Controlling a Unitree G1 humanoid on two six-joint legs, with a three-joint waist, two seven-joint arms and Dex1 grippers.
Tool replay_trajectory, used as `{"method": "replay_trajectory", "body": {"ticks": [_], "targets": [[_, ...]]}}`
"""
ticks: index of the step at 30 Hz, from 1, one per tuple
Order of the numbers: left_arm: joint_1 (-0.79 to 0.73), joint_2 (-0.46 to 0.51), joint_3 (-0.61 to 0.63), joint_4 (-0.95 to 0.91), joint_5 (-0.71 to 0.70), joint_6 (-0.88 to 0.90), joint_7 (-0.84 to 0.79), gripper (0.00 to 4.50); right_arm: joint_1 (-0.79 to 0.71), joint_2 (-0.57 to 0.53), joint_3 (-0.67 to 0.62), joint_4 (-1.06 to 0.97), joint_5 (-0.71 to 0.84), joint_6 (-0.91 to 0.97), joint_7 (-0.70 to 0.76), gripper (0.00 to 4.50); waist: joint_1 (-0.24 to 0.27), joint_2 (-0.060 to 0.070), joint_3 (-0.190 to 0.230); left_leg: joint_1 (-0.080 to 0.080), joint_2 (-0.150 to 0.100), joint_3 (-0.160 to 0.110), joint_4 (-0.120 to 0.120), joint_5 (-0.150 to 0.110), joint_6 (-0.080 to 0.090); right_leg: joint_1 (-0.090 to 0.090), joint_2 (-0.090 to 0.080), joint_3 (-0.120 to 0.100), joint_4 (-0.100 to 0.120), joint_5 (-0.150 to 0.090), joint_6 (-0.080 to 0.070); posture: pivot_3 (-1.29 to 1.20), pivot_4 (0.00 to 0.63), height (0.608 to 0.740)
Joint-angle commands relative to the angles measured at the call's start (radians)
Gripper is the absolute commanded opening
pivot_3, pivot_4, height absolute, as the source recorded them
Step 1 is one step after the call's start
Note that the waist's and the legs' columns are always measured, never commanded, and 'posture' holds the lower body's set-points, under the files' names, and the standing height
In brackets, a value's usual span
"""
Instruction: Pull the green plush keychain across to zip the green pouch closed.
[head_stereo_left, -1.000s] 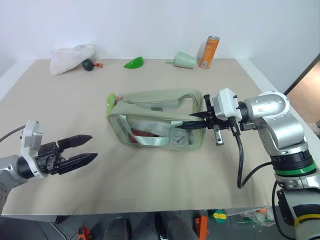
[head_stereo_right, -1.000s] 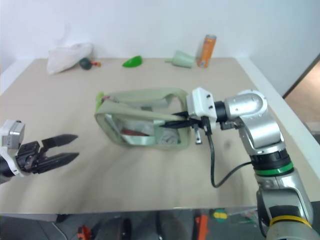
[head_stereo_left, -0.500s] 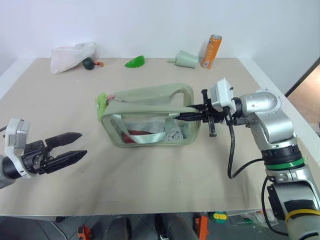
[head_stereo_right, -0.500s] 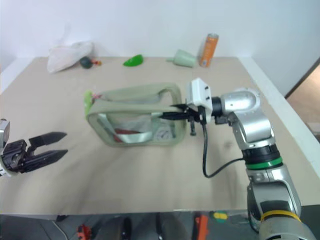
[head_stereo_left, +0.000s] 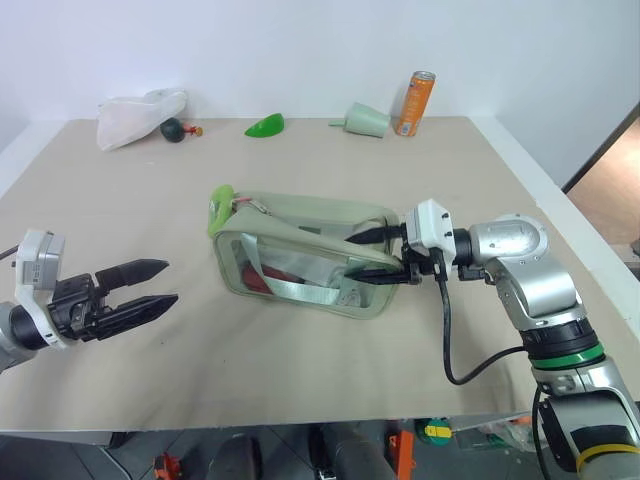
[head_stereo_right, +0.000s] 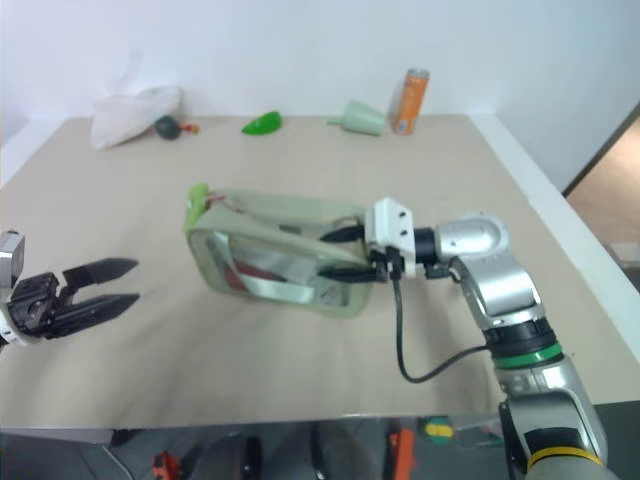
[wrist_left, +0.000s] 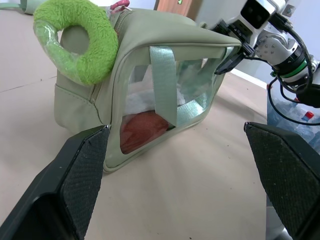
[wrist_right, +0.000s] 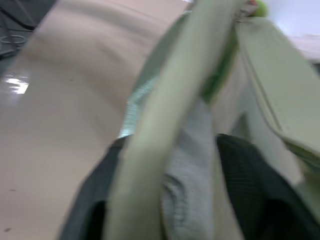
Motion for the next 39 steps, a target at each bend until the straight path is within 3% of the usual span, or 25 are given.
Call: {"method": "replay_trajectory", "body": {"ticks": [1, 2, 8, 14, 22, 38, 39], "targets": [[-0.017, -0.001, -0.004, -0.023, -0.013, 0.004, 0.008, 4.47, -0.041, -0.020, -0.072, -0.024, 0.025, 0.036, -0.038, 4.23, 0.002, 0.000, 0.000, 0.000, 0.000, 0.000, 0.000, 0.000, 0.000, 0.000, 0.000, 0.000, 0.000, 0.000, 0.000, 0.00, 0.150, 0.740], [-0.020, -0.003, -0.008, -0.023, -0.013, 0.005, 0.009, 4.47, -0.037, -0.040, -0.080, -0.047, 0.049, 0.085, -0.025, 4.42, 0.003, 0.000, 0.000, 0.000, 0.000, 0.000, 0.000, 0.000, -0.001, 0.000, 0.000, 0.000, 0.000, -0.001, -0.001, 0.00, 0.150, 0.740], [-0.045, -0.007, -0.026, -0.014, -0.015, 0.010, 0.015, 4.47, -0.020, -0.169, -0.193, -0.197, 0.336, 0.466, 0.029, 4.42, 0.006, 0.000, 0.000, -0.003, -0.002, -0.001, -0.001, -0.002, -0.002, -0.001, -0.003, 0.000, 0.000, -0.003, -0.002, 0.00, 0.150, 0.740], [-0.072, -0.014, -0.047, -0.006, -0.011, 0.015, 0.023, 4.47, 0.060, -0.246, -0.303, -0.273, 0.485, 0.575, 0.049, 4.42, 0.004, 0.000, 0.000, -0.003, -0.003, -0.002, 0.000, -0.003, -0.002, 0.000, -0.004, 0.000, -0.001, -0.004, -0.001, 0.00, 0.150, 0.740], [-0.103, -0.010, -0.058, 0.005, -0.019, 0.026, 0.034, 4.47, 0.263, -0.329, -0.381, -0.399, 0.429, 0.541, -0.014, 4.42, 0.005, 0.000, 0.000, -0.002, -0.003, -0.002, 0.000, -0.002, -0.002, 0.001, -0.003, -0.001, -0.001, -0.003, 0.000, 0.00, 0.150, 0.740], [-0.266, -0.023, -0.069, -0.051, -0.106, 0.075, 0.107, 4.47, 0.271, -0.259, -0.253, -0.407, 0.329, 0.455, -0.107, 4.42, 0.004, 0.000, 0.000, -0.002, -0.004, -0.001, 0.000, -0.003, -0.002, 0.001, -0.003, 0.001, -0.001, -0.003, 0.001, 0.00, 0.150, 0.740], [-0.266, -0.024, -0.070, -0.056, -0.107, 0.076, 0.110, 4.47, 0.270, -0.256, -0.250, -0.405, 0.329, 0.453, -0.107, 4.19, 0.004, 0.000, 0.000, -0.002, -0.004, -0.002, 0.000, -0.003, -0.003, 0.001, -0.003, 0.001, -0.001, -0.003, 0.001, 0.00, 0.150, 0.740]]}}
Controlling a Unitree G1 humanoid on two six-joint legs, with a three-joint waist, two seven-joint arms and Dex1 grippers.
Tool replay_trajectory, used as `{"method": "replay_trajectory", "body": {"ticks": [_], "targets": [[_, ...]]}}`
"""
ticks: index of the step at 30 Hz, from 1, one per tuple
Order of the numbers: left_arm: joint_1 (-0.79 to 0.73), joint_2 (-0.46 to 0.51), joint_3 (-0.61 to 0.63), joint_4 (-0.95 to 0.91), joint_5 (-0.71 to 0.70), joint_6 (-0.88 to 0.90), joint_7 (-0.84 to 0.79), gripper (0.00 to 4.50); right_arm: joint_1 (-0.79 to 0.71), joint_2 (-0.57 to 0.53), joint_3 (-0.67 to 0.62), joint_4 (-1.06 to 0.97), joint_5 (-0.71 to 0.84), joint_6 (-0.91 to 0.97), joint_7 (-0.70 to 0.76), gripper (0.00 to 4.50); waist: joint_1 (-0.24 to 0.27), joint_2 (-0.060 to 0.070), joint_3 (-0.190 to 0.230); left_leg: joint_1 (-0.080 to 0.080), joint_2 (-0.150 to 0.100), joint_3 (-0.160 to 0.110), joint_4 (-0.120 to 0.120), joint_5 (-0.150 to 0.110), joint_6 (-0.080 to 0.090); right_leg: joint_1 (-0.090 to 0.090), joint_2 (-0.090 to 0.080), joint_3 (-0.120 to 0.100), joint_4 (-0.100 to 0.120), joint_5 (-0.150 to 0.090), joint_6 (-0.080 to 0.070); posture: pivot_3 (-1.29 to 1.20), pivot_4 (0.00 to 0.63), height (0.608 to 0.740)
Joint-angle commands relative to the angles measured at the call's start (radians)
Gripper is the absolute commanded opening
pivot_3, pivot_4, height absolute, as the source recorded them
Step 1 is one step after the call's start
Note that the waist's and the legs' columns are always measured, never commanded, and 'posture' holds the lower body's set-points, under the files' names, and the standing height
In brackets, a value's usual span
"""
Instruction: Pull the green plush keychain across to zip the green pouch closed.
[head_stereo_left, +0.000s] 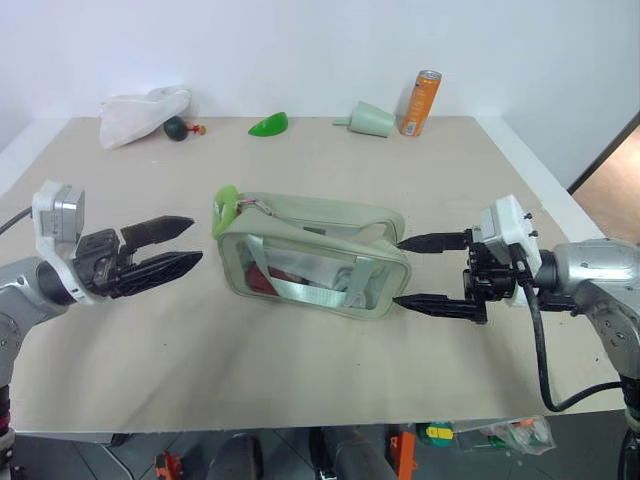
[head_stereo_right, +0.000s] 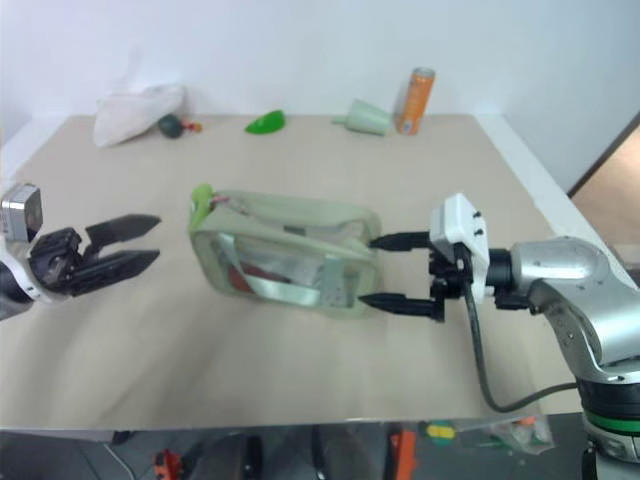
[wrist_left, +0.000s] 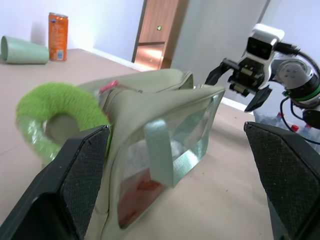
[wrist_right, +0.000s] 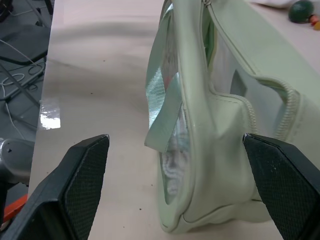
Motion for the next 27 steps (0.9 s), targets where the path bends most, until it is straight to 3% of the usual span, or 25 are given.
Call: {"method": "replay_trajectory", "body": {"ticks": [1, 8, 12, 20, 27], "targets": [[-0.011, 0.001, 0.011, -0.040, -0.022, 0.001, 0.009, 4.47, -0.021, 0.006, 0.001, -0.014, -0.001, -0.022, 0.002, 3.86, 0.000, 0.000, 0.000, 0.000, 0.000, 0.000, 0.000, 0.000, 0.000, 0.000, 0.000, 0.000, 0.000, 0.000, 0.000, 0.00, 0.150, 0.740], [-0.014, -0.012, 0.017, -0.038, -0.025, 0.002, 0.040, 4.47, -0.027, 0.016, 0.015, 0.004, -0.020, -0.049, 0.006, 1.54, 0.000, 0.000, 0.000, 0.000, 0.000, 0.000, 0.000, 0.000, 0.000, 0.000, 0.000, 0.000, 0.000, 0.000, 0.000, 0.00, 0.150, 0.740], [-0.076, -0.056, 0.050, 0.032, -0.053, 0.006, 0.137, 4.47, -0.032, 0.021, 0.018, 0.008, -0.023, -0.058, 0.006, 0.14, 0.002, 0.000, 0.000, 0.000, 0.000, -0.001, 0.000, 0.000, 0.000, 0.000, 0.000, -0.001, 0.000, 0.000, 0.000, 0.00, 0.150, 0.740], [-0.168, -0.095, -0.079, 0.196, 0.174, -0.051, 0.298, 4.47, -0.037, 0.032, 0.025, 0.008, -0.034, -0.067, -0.002, 0.05, 0.001, 0.000, 0.000, 0.000, -0.001, -0.001, 0.001, 0.000, 0.000, 0.001, 0.000, 0.000, 0.000, 0.000, 0.001, 0.00, 0.150, 0.740], [-0.226, -0.139, -0.099, 0.260, 0.213, -0.048, 0.312, 4.47, -0.023, 0.034, 0.024, -0.008, -0.042, -0.066, -0.015, 0.05, 0.001, 0.000, 0.000, 0.000, 0.000, 0.000, 0.001, 0.000, 0.000, 0.001, 0.000, 0.000, 0.000, 0.001, 0.001, 0.00, 0.150, 0.740]]}}
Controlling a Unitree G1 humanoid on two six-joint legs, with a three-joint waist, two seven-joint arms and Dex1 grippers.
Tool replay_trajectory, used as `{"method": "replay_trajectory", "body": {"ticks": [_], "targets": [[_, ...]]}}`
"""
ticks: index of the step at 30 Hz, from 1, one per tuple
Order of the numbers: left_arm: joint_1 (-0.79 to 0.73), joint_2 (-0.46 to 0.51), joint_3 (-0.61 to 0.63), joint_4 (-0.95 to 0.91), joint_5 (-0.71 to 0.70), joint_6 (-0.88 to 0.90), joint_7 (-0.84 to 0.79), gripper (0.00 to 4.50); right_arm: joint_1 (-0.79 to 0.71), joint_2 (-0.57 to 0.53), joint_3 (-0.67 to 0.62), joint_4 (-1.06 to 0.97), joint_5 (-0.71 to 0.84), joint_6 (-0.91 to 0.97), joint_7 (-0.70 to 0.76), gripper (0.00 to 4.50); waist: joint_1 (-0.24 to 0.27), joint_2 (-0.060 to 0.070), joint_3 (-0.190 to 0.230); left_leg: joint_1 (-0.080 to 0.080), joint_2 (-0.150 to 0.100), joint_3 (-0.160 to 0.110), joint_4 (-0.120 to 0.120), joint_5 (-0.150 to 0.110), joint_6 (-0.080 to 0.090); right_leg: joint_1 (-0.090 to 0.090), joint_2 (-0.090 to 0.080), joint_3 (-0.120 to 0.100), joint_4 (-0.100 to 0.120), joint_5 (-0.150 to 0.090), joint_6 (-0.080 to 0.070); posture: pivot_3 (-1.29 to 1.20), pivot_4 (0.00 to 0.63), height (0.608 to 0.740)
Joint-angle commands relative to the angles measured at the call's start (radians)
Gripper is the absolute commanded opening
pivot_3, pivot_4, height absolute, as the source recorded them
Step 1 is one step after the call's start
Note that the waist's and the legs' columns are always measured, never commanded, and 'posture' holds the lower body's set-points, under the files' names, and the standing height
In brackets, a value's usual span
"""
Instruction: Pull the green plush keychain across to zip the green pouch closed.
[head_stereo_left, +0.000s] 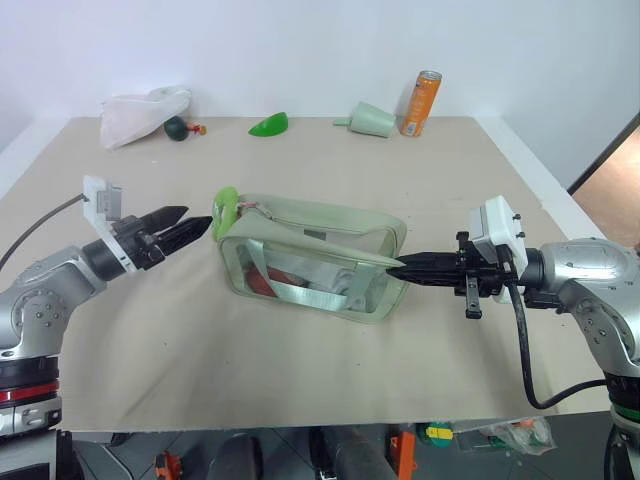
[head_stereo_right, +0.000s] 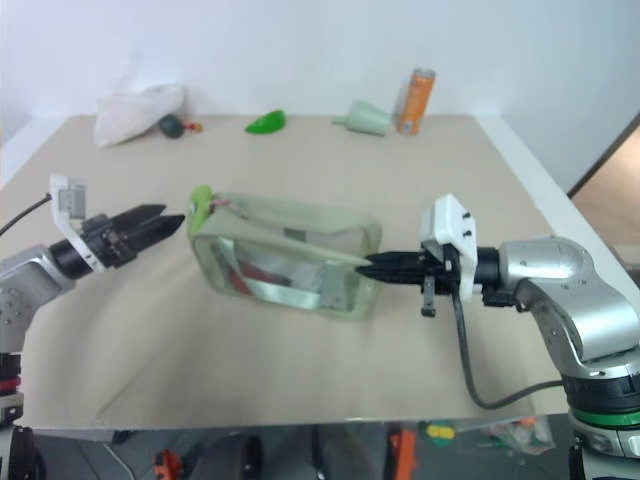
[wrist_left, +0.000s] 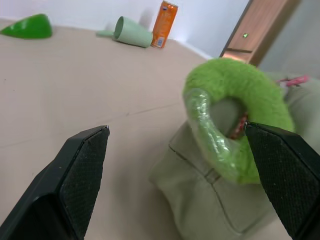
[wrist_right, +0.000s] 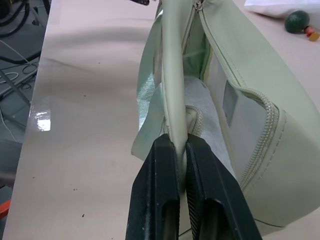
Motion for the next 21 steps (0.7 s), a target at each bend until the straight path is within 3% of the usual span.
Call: {"method": "replay_trajectory", "body": {"ticks": [1, 13, 18, 21], "targets": [[-0.046, -0.007, 0.008, 0.011, 0.026, -0.027, 0.008, 4.47, -0.002, 0.001, -0.007, -0.036, 0.004, -0.008, -0.010, 0.05, 0.000, 0.000, 0.000, 0.000, 0.000, 0.000, 0.000, 0.000, 0.000, 0.000, 0.000, 0.000, 0.000, 0.000, 0.000, 0.00, 0.150, 0.740], [-0.096, -0.043, -0.040, 0.040, 0.039, 0.019, -0.021, 4.47, 0.031, -0.007, -0.030, -0.069, 0.014, -0.002, -0.035, 0.05, -0.001, 0.000, 0.000, 0.001, 0.000, 0.000, 0.000, 0.000, 0.000, 0.000, 0.000, 0.000, 0.000, 0.000, 0.001, 0.00, 0.150, 0.740], [-0.089, -0.037, -0.037, 0.014, 0.018, 0.044, -0.063, 3.12, 0.035, -0.005, -0.027, -0.069, 0.013, -0.006, -0.042, 0.00, -0.001, 0.000, 0.000, 0.001, 0.000, -0.001, 0.000, 0.000, -0.001, 0.000, 0.001, 0.000, 0.000, 0.001, 0.001, 0.00, 0.150, 0.740], [-0.095, -0.041, -0.021, 0.003, -0.001, 0.060, -0.067, 1.98, 0.032, -0.001, -0.020, -0.065, 0.009, -0.011, -0.043, 0.00, -0.001, 0.000, 0.000, 0.001, 0.000, 0.000, 0.000, 0.000, -0.001, 0.000, 0.000, 0.000, 0.000, 0.001, 0.001, 0.00, 0.150, 0.740]]}}
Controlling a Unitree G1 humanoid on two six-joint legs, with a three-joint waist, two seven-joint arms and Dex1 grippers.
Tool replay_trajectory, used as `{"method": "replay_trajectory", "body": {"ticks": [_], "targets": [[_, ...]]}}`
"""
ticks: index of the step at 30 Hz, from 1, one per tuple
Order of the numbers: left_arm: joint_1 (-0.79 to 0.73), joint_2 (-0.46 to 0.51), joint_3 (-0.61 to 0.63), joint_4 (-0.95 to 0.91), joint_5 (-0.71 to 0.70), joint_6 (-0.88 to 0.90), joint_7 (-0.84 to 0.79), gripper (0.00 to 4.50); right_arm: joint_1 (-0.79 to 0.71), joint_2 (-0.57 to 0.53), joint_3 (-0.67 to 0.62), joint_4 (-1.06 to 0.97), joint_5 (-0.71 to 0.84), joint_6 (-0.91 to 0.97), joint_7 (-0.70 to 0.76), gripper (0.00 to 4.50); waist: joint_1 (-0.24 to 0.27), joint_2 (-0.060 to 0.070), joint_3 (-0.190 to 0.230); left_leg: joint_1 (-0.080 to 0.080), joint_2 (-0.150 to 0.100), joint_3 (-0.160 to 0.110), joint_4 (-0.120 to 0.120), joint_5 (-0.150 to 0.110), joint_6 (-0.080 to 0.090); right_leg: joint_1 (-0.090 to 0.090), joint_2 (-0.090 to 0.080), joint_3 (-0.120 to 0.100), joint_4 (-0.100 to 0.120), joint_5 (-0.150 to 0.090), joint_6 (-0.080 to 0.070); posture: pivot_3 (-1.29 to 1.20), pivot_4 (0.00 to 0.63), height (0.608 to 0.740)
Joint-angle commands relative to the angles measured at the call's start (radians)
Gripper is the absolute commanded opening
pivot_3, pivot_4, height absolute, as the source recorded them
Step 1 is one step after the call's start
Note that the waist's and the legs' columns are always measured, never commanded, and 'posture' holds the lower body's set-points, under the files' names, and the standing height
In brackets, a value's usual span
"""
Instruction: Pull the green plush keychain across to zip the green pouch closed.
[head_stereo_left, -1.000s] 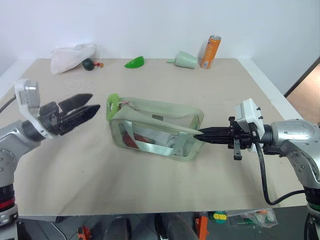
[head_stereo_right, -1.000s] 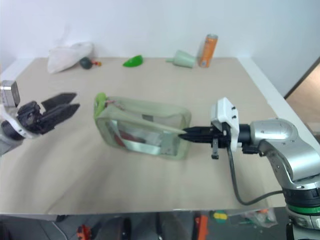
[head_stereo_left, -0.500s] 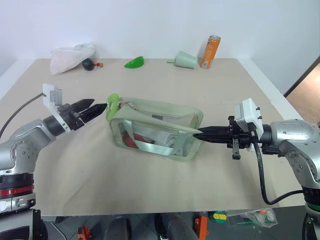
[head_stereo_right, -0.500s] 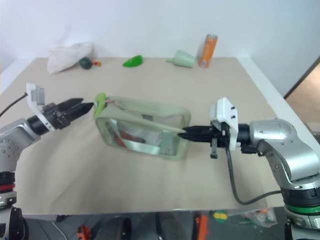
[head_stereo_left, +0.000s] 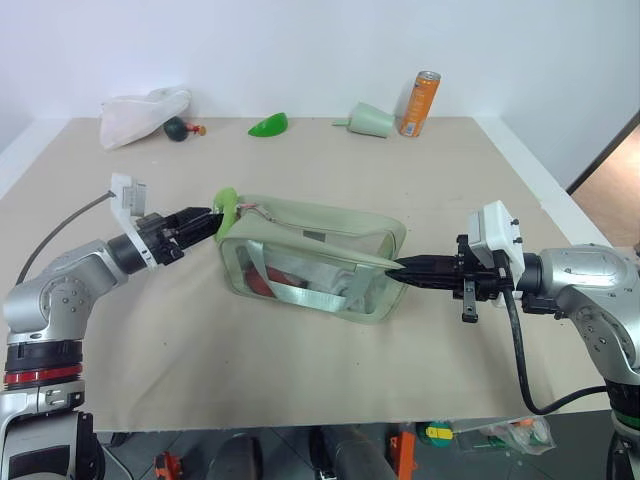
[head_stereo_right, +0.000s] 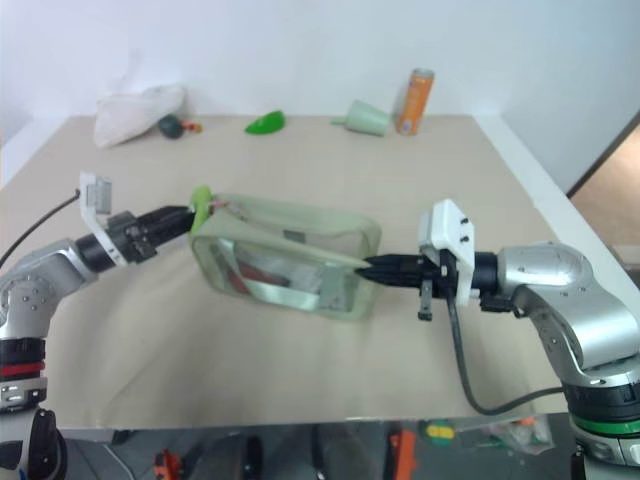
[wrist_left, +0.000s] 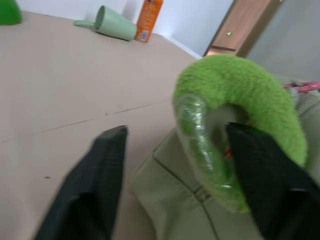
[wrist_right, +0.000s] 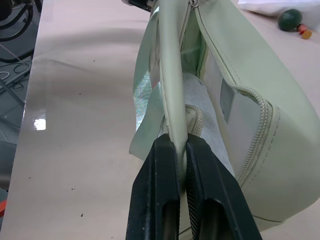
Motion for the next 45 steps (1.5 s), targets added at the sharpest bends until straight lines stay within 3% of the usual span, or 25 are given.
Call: {"method": "replay_trajectory", "body": {"ticks": [1, 6, 17, 26, 29, 36, 41, 45], "targets": [[-0.024, 0.004, 0.033, -0.052, -0.043, 0.011, -0.016, 1.64, -0.005, 0.000, -0.011, -0.027, 0.006, -0.011, -0.001, 0.00, 0.000, 0.000, 0.000, 0.000, 0.000, 0.000, 0.000, 0.000, 0.000, 0.000, 0.000, 0.000, 0.000, 0.000, 0.000, 0.00, 0.150, 0.740], [-0.043, -0.006, 0.052, -0.067, -0.075, 0.015, -0.003, 0.04, -0.012, 0.004, -0.003, -0.016, 0.002, -0.018, 0.004, 0.00, 0.000, 0.000, 0.000, 0.000, 0.000, 0.000, 0.000, 0.000, 0.000, 0.000, 0.000, 0.000, 0.000, 0.000, 0.000, 0.00, 0.150, 0.740], [-0.196, -0.039, 0.063, -0.141, -0.213, 0.066, 0.025, 0.04, -0.033, 0.017, 0.022, 0.012, -0.015, -0.037, 0.018, 0.00, 0.000, 0.000, 0.000, 0.000, 0.000, -0.001, 0.000, 0.000, -0.001, 0.000, 0.001, 0.000, 0.000, 0.000, 0.001, 0.00, 0.150, 0.740], [-0.207, 0.012, -0.164, -0.150, -0.016, 0.059, -0.027, 0.04, -0.035, 0.023, 0.024, 0.004, -0.016, -0.034, 0.015, 0.00, -0.001, 0.000, 0.000, 0.001, -0.001, -0.001, 0.000, 0.001, -0.001, 0.000, 0.002, 0.000, 0.000, 0.001, 0.001, 0.00, 0.150, 0.740], [-0.194, 0.022, -0.184, -0.141, 0.006, 0.069, -0.050, 0.81, -0.024, 0.020, 0.017, -0.007, -0.013, -0.031, 0.011, 0.00, -0.001, 0.000, 0.000, 0.001, 0.000, -0.001, 0.000, 0.001, -0.001, 0.000, 0.004, 0.001, 0.000, 0.001, 0.001, 0.00, 0.150, 0.740], [-0.197, 0.009, -0.168, -0.124, 0.039, 0.048, -0.060, 3.27, -0.021, 0.018, 0.016, -0.011, -0.009, -0.027, 0.006, 0.00, 0.000, 0.000, 0.000, 0.001, 0.000, -0.001, 0.000, 0.001, -0.001, 0.001, 0.004, 0.001, 0.000, 0.001, 0.001, 0.00, 0.150, 0.740], [-0.217, -0.004, -0.086, -0.087, -0.008, 0.040, -0.056, 3.27, -0.027, 0.021, 0.024, -0.007, -0.012, -0.030, 0.005, 0.00, 0.000, 0.000, 0.000, 0.001, 0.000, -0.001, 0.000, 0.001, -0.001, 0.000, 0.004, 0.001, 0.000, 0.001, 0.002, 0.00, 0.150, 0.740], [-0.259, 0.006, 0.097, -0.001, -0.151, 0.078, -0.046, 3.27, -0.027, 0.025, 0.032, -0.008, -0.014, -0.030, 0.004, 0.00, -0.001, 0.000, 0.000, 0.000, 0.001, -0.001, 0.000, 0.001, -0.001, 0.000, 0.005, 0.000, 0.000, 0.001, 0.002, 0.00, 0.150, 0.740]]}}
